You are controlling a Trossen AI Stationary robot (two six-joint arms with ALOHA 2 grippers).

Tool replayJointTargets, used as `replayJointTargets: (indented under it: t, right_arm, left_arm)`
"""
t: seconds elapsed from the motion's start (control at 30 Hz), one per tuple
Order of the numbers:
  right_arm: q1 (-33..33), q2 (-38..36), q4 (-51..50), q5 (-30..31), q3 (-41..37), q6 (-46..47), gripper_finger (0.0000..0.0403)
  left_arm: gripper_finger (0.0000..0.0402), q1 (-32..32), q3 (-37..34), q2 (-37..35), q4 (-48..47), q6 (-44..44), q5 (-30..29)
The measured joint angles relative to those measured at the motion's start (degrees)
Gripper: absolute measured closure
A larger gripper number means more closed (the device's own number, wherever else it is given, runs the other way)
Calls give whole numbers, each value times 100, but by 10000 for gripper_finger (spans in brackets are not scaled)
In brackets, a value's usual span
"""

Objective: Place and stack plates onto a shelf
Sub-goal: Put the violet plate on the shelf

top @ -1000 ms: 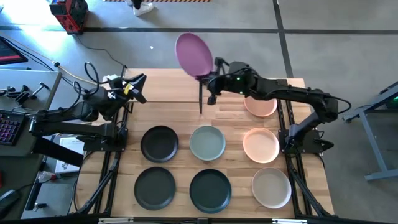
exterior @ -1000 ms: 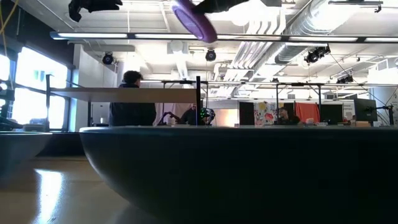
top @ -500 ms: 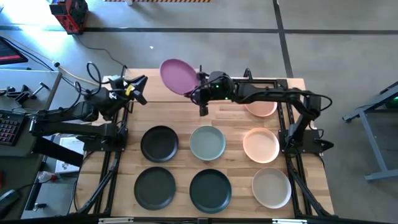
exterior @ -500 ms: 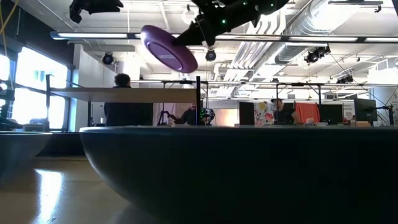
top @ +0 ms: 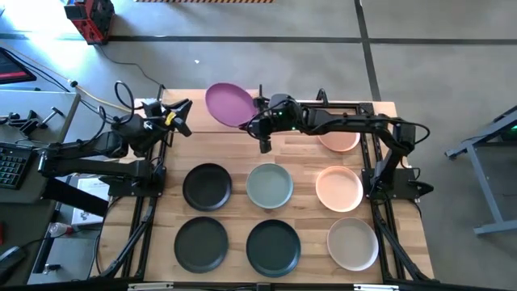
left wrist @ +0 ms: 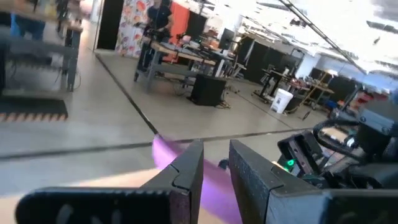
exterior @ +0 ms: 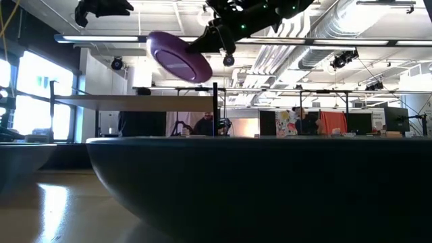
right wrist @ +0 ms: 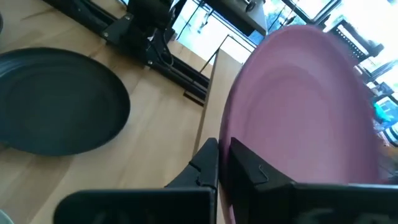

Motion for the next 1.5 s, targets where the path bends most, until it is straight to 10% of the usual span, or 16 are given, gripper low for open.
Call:
replayJointTargets:
  t: [0.3,0.53,0.97,1.5]
  right_arm:
    - [184,-2,-123,284,0,-132,403]
    - [317,-7,-751,1073,0,-530,403]
    - [558,-9,-1019,1598,0,-886,403]
    - [557,-11,-1110,1801,0,-834,403]
  left_arm:
    - [337,460,-2,333,-1264,-2098,148]
    - [337,1188,35,619,-1314,-2894,1469]
    - [337,2674,1308,1703,-2530,-2584,4180]
    - [337,3070,1910,2664,-3117,-2116,4440]
